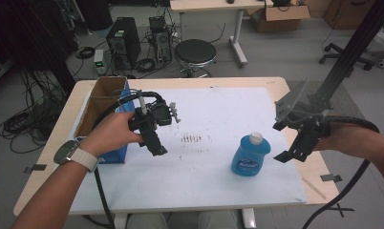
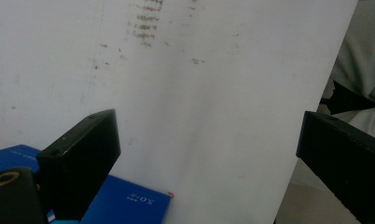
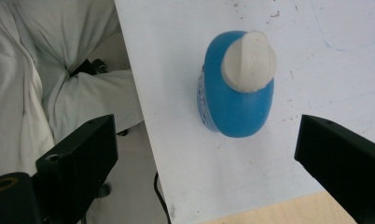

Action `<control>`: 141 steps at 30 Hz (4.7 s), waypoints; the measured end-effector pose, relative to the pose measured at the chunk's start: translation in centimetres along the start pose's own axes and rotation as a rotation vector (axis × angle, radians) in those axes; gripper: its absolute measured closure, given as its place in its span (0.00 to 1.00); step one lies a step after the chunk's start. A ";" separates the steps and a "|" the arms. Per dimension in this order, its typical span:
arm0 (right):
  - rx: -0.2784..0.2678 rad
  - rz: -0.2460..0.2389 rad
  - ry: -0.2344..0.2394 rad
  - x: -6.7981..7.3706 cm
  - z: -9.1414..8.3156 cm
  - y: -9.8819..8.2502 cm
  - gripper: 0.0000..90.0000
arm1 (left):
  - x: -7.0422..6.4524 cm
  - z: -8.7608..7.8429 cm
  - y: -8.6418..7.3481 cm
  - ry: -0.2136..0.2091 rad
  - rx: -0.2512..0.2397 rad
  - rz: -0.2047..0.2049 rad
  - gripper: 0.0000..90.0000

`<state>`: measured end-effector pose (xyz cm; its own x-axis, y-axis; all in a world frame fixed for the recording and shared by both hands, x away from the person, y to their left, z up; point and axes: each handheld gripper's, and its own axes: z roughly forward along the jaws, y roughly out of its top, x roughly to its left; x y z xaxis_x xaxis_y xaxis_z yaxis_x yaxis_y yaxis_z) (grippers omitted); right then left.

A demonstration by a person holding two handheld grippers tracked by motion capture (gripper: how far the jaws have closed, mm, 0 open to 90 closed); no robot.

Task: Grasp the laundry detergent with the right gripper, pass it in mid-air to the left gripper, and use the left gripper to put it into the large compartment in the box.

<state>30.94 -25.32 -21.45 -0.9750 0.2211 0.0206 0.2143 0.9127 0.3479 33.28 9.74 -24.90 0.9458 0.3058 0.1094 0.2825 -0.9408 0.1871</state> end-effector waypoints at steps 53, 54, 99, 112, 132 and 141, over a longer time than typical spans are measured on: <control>-0.307 0.027 0.044 -4.0 6.1 -6.0 0.07 | 0.5 0.8 0.2 -0.010 -0.008 -0.024 0.07; -0.325 0.031 0.048 -4.0 6.3 -6.2 0.07 | 0.5 0.8 0.2 -0.009 -0.010 -0.025 0.07; -0.491 0.061 0.099 -4.6 11.6 -9.5 0.07 | 0.8 1.2 0.0 -0.017 -0.012 -0.054 0.07; -0.539 0.058 0.095 -4.3 12.5 -10.0 0.08 | 0.8 1.3 0.0 -0.017 -0.014 -0.060 0.07; -0.659 0.090 0.101 -4.3 13.9 -11.2 0.08 | 0.7 1.4 0.2 -0.019 -0.014 -0.055 0.07; -0.678 0.095 0.098 -4.4 14.2 -11.3 0.08 | 0.8 1.4 0.2 -0.019 -0.013 -0.052 0.07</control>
<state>33.62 -31.70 -38.79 -0.9616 0.2277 0.1535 0.2462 0.4672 0.8492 34.30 9.60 -26.15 0.9327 0.3516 0.0807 0.3297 -0.9217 0.2044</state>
